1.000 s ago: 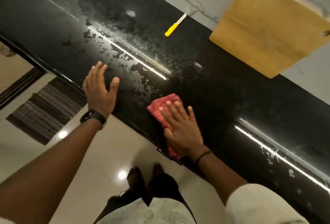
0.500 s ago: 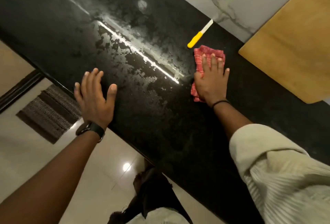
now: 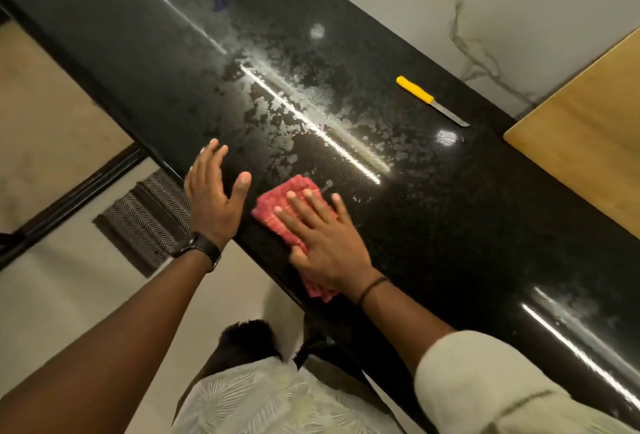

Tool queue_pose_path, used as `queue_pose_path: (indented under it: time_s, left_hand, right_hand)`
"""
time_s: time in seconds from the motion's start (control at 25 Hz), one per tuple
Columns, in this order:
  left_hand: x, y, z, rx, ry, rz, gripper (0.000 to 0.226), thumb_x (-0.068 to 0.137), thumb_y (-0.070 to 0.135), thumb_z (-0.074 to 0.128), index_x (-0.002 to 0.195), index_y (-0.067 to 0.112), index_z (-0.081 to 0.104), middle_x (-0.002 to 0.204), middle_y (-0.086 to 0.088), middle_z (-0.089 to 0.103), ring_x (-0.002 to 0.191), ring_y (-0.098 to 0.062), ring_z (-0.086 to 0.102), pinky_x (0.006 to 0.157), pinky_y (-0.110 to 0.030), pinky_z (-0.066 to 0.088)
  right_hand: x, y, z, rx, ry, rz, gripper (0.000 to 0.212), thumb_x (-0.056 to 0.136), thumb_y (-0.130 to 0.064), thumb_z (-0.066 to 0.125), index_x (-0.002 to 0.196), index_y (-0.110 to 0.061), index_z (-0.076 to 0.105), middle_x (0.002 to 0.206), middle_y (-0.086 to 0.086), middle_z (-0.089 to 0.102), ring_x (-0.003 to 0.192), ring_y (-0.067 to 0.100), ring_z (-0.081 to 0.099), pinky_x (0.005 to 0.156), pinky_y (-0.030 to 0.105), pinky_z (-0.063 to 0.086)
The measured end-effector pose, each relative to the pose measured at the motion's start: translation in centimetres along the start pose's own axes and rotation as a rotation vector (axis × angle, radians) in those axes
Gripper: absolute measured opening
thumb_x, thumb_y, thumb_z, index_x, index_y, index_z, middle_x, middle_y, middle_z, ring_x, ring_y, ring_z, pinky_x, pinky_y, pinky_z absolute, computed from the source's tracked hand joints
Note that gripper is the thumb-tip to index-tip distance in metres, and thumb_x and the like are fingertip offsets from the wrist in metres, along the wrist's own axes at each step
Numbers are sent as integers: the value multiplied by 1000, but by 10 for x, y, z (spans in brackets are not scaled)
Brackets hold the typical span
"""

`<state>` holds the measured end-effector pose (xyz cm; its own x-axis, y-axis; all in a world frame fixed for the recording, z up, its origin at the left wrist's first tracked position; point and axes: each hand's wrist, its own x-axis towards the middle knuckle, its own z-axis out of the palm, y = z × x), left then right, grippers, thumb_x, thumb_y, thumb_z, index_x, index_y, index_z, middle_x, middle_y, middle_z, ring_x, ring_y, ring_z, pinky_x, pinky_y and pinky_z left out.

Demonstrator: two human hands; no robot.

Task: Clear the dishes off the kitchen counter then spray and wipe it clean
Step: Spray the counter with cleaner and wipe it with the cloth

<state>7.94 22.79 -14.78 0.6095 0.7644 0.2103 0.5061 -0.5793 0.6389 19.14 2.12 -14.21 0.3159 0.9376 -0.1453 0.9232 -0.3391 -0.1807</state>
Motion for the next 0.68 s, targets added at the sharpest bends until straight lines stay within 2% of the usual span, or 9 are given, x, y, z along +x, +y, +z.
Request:
queue_pose_path:
  time_s: [0.08,0.2,0.28,0.4,0.52,0.68]
  left_hand:
    - [36,-23,-13,56,-15,-6,64,99,56,40,150,17,43,162,1,33,152,-22,24,122,-55,18]
    - [102,-70,-37,174,-55,-4,67,99,61,36,149,17,42,162,-2,33,152,-25,23,122,-53,13]
    - [128,-96,-42,251,-85,38,68,99,62,35,149,17,42,162,-2,32,153,-24,21,123,-53,8]
    - [140,-116,-37,194,-25,40,62,101,58,35,149,20,43,161,3,34,152,-19,23,125,-50,5]
    - [138,-120,-29,182,22,46,60,102,55,36,150,19,43,161,2,37,152,-19,26,125,-52,9]
    - [142,-117,-29,188,-43,57,71,102,63,27,152,14,41,162,-2,35,152,-21,26,123,-54,14]
  right_hand:
    - [1,39,-8,-6,48,162,74,89,-49,39,161,-38,27,171,-3,17,158,24,14,124,62,9]
    - [42,94,-26,1,60,435,73,92,-50,32,162,-39,18,172,-2,12,159,24,9,125,60,8]
    - [79,120,-37,17,90,556,74,91,-52,27,163,-38,17,172,-1,12,159,24,7,125,60,7]
    - [141,125,-45,53,120,691,74,93,-52,26,164,-35,16,173,1,10,159,26,4,126,60,3]
    - [216,85,-51,61,131,712,75,92,-54,21,164,-32,16,173,4,10,159,28,4,125,61,3]
    - [302,-31,-39,63,100,518,72,95,-52,23,164,-33,16,172,5,11,159,30,5,125,62,7]
